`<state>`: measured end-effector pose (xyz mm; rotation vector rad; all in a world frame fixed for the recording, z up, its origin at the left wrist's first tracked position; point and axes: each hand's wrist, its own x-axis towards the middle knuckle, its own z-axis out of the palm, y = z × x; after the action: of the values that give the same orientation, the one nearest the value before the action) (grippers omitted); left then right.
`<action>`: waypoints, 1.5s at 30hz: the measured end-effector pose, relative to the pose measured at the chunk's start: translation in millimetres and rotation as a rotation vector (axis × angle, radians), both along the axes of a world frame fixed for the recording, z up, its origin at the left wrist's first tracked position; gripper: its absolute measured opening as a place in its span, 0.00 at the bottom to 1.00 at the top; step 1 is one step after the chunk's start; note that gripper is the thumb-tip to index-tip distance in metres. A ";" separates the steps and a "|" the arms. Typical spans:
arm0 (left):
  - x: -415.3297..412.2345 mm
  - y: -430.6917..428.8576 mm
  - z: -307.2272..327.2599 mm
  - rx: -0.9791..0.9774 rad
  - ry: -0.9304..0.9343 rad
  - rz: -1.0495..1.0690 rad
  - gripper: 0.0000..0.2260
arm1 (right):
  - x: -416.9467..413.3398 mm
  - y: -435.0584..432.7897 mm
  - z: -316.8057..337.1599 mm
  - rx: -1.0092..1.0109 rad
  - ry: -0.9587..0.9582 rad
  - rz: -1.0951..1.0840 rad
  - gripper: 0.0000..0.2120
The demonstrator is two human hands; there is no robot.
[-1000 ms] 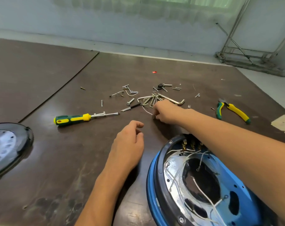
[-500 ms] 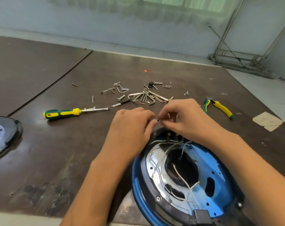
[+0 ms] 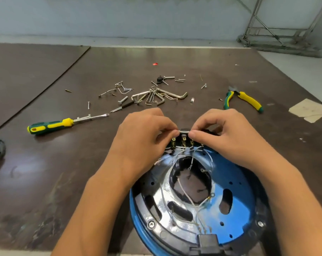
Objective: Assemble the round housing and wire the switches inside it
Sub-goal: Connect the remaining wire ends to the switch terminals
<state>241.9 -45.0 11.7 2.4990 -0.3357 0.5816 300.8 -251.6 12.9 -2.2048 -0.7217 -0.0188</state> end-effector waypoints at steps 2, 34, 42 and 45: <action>-1.0 1.5 -1.7 -0.014 -0.014 0.002 0.04 | 1.1 -1.5 0.4 -0.008 0.034 0.026 0.03; -12.1 -7.9 -13.8 -0.098 0.132 0.089 0.03 | -7.7 7.6 -6.9 -0.267 -0.034 0.024 0.08; -9.3 -7.2 -15.0 -0.080 0.154 0.086 0.01 | -7.4 7.7 -5.6 -0.264 -0.017 0.020 0.07; -9.4 -6.4 -14.6 -0.080 0.148 0.078 0.01 | -7.3 8.5 -5.6 -0.266 -0.020 0.016 0.07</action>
<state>232.5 -51.4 -2.9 2.4694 -0.1566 0.4285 293.5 -243.1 7.3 -2.4540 -0.7909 0.0674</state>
